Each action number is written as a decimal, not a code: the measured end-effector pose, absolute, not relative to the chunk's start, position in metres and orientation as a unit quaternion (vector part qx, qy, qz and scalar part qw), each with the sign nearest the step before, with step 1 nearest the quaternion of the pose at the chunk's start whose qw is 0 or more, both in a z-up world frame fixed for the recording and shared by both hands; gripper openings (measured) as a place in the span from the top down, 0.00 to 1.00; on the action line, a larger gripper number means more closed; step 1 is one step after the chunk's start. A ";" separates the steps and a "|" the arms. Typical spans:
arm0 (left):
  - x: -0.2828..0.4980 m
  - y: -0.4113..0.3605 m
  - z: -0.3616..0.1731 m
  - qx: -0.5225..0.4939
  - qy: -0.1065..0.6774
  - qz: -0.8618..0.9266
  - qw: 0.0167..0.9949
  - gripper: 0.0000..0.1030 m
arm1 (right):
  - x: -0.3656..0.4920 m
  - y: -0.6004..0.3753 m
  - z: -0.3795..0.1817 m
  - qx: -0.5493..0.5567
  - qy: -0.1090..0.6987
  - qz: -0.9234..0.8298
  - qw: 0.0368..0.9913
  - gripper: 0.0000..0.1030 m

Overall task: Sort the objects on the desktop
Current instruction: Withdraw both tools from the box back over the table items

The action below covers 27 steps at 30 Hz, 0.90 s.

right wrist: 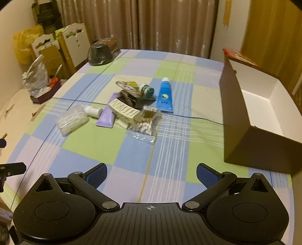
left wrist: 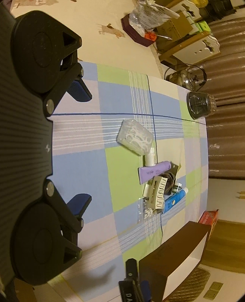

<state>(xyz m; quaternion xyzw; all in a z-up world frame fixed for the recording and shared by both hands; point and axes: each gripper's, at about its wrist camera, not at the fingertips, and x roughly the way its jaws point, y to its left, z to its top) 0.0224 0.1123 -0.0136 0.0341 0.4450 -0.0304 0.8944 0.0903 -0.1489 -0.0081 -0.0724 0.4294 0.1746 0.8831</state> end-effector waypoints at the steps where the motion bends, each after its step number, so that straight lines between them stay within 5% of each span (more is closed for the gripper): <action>1: 0.022 0.112 -0.014 0.034 0.446 -0.030 0.894 0.01 | 0.091 -0.149 -0.009 -0.073 0.431 0.177 0.882 0.00; 27: 0.032 0.082 -0.012 0.039 0.455 -0.001 0.890 0.01 | 0.116 -0.160 -0.018 -0.091 0.441 0.236 0.861 0.00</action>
